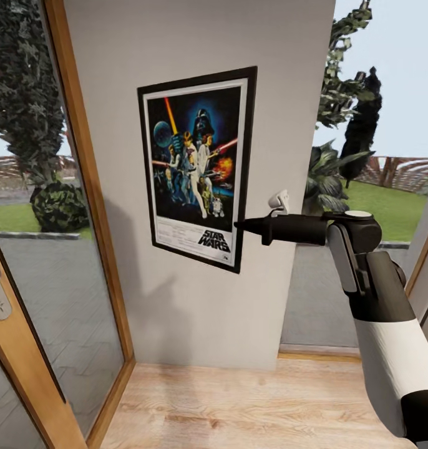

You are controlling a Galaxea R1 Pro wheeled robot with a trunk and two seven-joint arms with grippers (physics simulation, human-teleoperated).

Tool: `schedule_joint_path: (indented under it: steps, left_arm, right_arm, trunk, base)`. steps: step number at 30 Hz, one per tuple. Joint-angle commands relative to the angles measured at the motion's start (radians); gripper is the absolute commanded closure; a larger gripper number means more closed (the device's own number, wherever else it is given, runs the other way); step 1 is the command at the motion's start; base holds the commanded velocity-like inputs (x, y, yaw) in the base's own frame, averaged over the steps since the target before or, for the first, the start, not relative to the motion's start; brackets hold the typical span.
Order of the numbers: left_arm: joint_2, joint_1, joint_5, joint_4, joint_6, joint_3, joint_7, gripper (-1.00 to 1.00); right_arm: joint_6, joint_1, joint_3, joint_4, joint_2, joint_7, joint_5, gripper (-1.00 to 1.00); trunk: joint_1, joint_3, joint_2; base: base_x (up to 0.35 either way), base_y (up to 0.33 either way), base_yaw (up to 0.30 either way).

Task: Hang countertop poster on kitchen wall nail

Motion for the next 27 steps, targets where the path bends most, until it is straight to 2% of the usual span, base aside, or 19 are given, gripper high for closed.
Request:
schedule_joint_path:
  steps: [1, 3, 7, 15, 27]
  left_arm:
    - [0.000, 0.000, 0.000, -0.001, -0.002, 0.000, 0.000, -1.00]
    - [0.000, 0.000, 0.000, -0.001, -0.003, 0.000, 0.000, -1.00]
    - [0.000, 0.000, 0.000, -0.001, -0.003, 0.000, 0.000, -1.00]
    - [0.000, 0.000, 0.000, -0.001, -0.003, -0.001, 0.000, -1.00]
    - [-0.001, 0.001, 0.000, -0.001, -0.003, -0.002, 0.000, -1.00]
  right_arm:
    - [0.007, 0.000, 0.001, 0.000, -0.001, 0.005, -0.006, 1.00]
    - [0.005, -0.001, 0.000, 0.000, -0.001, 0.051, -0.006, 1.00]
    - [-0.017, -0.001, -0.001, 0.000, 0.000, 0.087, -0.006, 1.00]
    - [-0.048, -0.001, -0.003, 0.003, 0.000, 0.100, -0.006, 1.00]
    - [-0.049, -0.001, -0.007, 0.014, 0.001, 0.118, -0.013, 1.00]
  trunk:
    - [0.000, 0.000, -0.001]
    - [0.000, 0.000, -0.001]
    - [0.000, 0.000, -0.001]
    - [0.000, 0.000, -0.001]
    - [0.000, 0.000, -0.001]
  base:
    - [0.000, 0.000, 0.000]
    - [0.000, 0.000, 0.000]
    - [0.000, 0.000, 0.000]
    - [0.000, 0.000, 0.000]
    - [0.000, 0.000, 0.000]
